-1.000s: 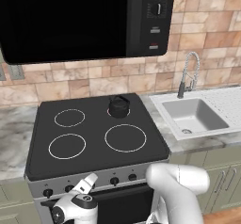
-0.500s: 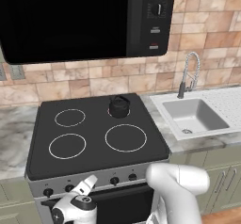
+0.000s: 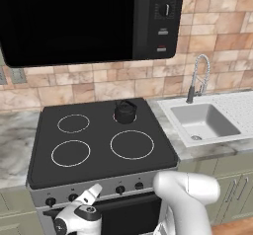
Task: The kettle is done boiling. Turn off the stove, then wait for 300 timesteps before moving the kettle to the dining table.
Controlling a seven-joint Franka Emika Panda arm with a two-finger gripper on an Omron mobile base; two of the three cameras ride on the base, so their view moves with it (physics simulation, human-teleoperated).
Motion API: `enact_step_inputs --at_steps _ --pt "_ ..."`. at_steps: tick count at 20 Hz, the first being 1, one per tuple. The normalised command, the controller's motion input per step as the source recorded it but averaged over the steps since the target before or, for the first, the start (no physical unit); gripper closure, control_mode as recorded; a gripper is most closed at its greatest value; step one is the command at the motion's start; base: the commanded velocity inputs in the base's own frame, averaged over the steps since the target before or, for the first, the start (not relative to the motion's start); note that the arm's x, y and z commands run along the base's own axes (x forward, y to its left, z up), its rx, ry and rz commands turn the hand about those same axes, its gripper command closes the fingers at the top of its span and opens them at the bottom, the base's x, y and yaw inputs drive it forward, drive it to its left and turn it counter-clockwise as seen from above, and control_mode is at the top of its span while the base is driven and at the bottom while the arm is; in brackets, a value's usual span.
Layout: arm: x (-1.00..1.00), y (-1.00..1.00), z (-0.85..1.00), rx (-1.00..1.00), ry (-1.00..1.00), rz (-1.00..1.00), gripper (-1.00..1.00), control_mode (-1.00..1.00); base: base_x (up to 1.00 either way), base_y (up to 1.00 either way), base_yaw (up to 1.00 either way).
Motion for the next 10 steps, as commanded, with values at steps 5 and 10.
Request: enact_step_inputs --at_steps 5,10 --pt "0.00 -0.09 0.00 0.04 0.00 0.00 1.00 -1.00 0.00 0.00 0.00" --pt "0.00 -0.28 -0.01 0.15 0.00 -0.04 1.00 -1.00 0.00 0.00 0.00"
